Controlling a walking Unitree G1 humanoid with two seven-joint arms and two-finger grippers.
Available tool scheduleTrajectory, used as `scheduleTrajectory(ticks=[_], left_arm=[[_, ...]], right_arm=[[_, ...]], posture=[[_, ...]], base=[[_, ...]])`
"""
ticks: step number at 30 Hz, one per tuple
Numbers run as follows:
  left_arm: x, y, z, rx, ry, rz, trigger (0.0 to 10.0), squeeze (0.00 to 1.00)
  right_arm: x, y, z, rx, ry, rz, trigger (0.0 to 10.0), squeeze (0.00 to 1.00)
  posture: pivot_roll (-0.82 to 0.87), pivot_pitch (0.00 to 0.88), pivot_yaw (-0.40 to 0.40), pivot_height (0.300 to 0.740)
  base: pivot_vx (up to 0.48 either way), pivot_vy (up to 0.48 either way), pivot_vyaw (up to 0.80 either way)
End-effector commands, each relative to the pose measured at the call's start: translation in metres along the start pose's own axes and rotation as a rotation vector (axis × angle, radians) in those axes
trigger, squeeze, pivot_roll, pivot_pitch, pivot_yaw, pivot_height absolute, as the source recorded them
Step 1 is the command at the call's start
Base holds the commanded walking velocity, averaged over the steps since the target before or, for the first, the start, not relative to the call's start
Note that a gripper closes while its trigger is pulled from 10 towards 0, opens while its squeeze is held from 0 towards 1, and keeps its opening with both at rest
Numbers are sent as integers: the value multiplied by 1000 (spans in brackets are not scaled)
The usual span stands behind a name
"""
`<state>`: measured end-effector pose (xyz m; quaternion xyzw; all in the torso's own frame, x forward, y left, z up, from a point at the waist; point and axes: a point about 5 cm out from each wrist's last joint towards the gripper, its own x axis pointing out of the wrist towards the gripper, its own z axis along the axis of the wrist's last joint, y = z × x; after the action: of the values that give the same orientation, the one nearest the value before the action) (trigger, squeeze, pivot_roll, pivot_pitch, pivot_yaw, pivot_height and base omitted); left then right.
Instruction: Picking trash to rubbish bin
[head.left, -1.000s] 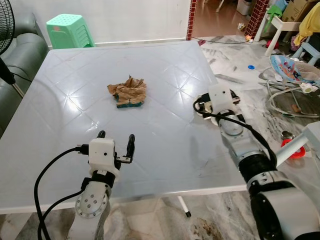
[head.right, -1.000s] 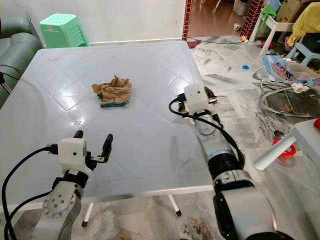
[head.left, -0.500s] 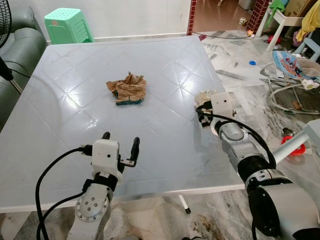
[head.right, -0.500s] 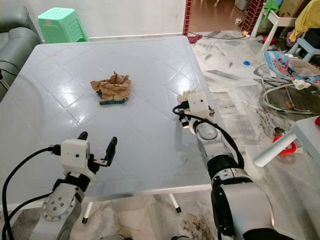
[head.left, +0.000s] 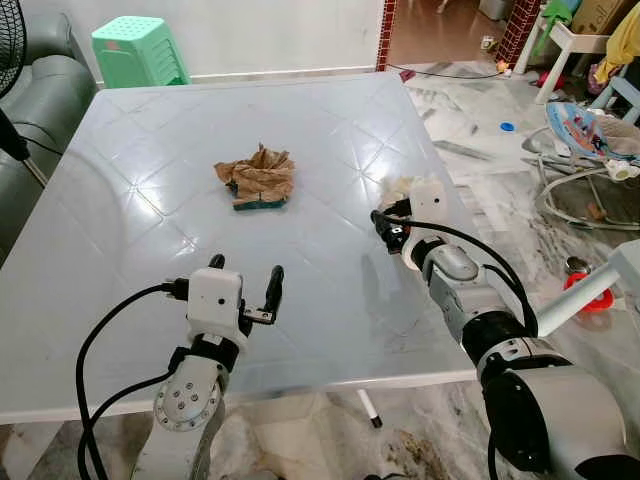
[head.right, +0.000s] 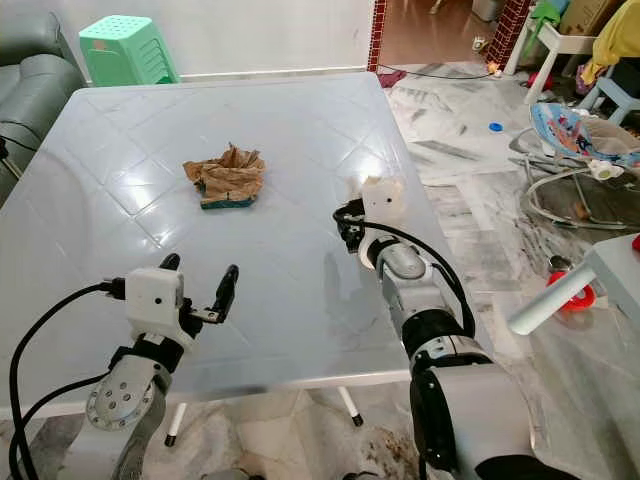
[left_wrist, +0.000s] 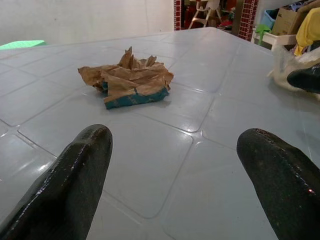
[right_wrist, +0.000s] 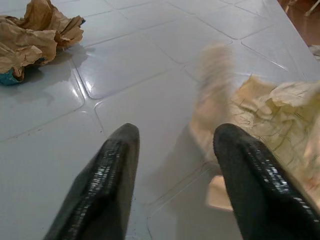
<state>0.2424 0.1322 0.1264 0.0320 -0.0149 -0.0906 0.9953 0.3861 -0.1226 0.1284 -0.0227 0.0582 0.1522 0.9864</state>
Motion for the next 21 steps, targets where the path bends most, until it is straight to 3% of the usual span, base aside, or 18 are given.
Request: scheduleTrajectory(ticks=[1, 15, 21], left_arm=[[2, 0, -1, 2, 9, -5, 10000, 0], [4, -3, -3, -12, 10, 7, 10000, 0], [6, 2, -4, 8, 2, 48, 10000, 0]], right_arm=[[0, -3, 1, 15, -6, -1, 0, 0], [1, 2, 8, 33, -53, 61, 0, 0], [4, 15, 23, 44, -132, 160, 0, 0]], posture=[[135, 76, -16, 740], [114, 76, -27, 740], [100, 77, -30, 740]], base=[[0, 0, 0], [0, 0, 0], [0, 0, 0]])
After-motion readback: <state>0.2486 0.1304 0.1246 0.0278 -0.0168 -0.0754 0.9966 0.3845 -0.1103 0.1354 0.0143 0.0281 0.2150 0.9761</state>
